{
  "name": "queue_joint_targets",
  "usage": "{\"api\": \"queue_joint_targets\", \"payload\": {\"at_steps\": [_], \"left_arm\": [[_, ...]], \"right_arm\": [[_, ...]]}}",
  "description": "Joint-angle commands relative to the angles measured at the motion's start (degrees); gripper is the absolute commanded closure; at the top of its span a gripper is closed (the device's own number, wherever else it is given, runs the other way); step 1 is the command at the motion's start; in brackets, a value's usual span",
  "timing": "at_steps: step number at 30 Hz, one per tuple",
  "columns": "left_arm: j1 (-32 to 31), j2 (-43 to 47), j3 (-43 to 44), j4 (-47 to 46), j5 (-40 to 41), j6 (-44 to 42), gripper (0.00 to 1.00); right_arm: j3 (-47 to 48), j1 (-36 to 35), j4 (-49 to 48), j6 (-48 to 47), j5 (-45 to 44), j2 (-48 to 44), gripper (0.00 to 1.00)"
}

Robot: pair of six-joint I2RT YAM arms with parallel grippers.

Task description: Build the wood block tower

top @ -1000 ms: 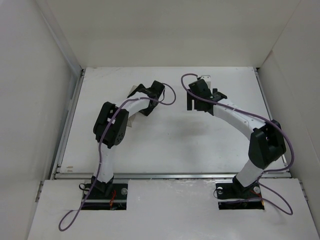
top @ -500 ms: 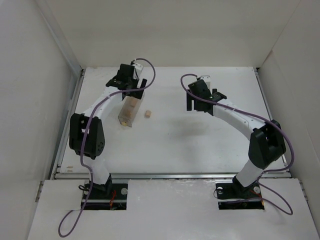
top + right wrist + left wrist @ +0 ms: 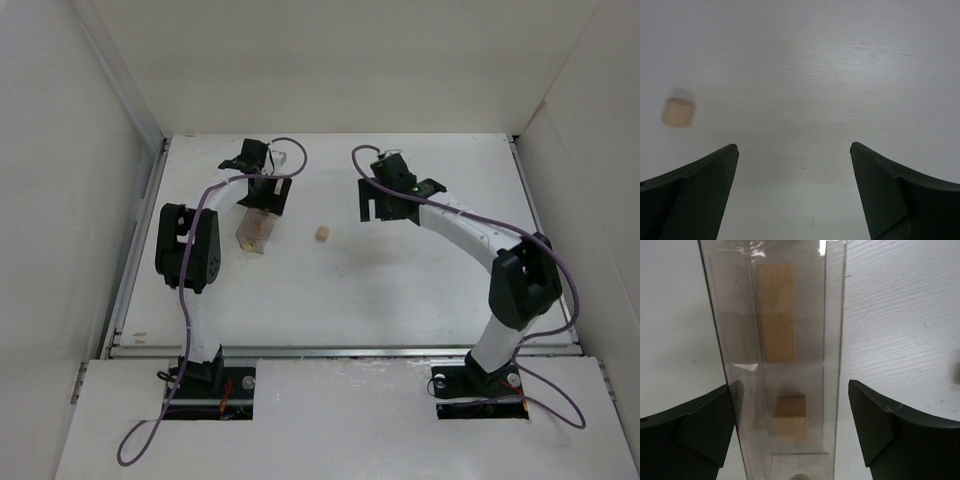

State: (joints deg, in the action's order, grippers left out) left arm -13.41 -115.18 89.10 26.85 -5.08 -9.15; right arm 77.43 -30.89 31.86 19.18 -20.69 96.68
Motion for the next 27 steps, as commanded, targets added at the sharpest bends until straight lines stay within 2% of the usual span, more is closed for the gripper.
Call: {"api": "queue_joint_targets", "payload": {"at_steps": [1,5,6,9,13,14,15,18,21,25,27], "left_arm": [[1.7,0.1,2.8,1.9,-1.7,1.8,0.18],[1.7,1.4,1.3,1.3,-2.9,1.8,0.32],[1.7,2.3,0.6,1.3,-3.5,1.8,0.4],[1.7,3.8,-0.2,0.7,-4.1,1.8,0.53],[1.7,4.3,-0.2,0.7,-2.9,1.8,0.84],[1.7,4.3,0.4,1.3,-1.8,2.3,0.97],[1.7,4.3,0.4,1.3,-0.7,2.3,1.0],[1.1,5.0,1.9,2.0,3.8,2.3,1.0],[0.0,6.2,3.3,2.5,9.7,2.3,1.0],[-1.3,6.2,4.5,3.0,18.3,1.6,1.0],[-2.0,5.7,5.0,3.0,21.5,0.4,1.0]], "right_arm": [[7.5,-1.7,-4.4,-0.4,15.0,5.5,0.01],[8.9,-3.1,-7.0,5.5,20.9,10.9,0.05],[8.9,-4.0,-7.0,7.4,21.0,12.9,0.05],[10.4,-5.3,-6.3,9.5,19.9,16.5,0.1],[11.5,-6.5,-5.8,10.6,19.3,19.7,0.15],[12.3,-7.2,-4.7,11.2,17.5,20.2,0.17],[13.4,-7.2,-3.9,12.1,16.3,20.8,0.2],[14.5,-7.2,-0.6,13.9,11.9,22.1,0.3],[14.5,-7.2,-0.6,14.5,9.3,22.1,0.33],[16.4,-7.2,2.0,14.5,6.8,24.4,0.45],[17.8,-7.2,2.5,14.5,6.3,25.6,0.47]]}}
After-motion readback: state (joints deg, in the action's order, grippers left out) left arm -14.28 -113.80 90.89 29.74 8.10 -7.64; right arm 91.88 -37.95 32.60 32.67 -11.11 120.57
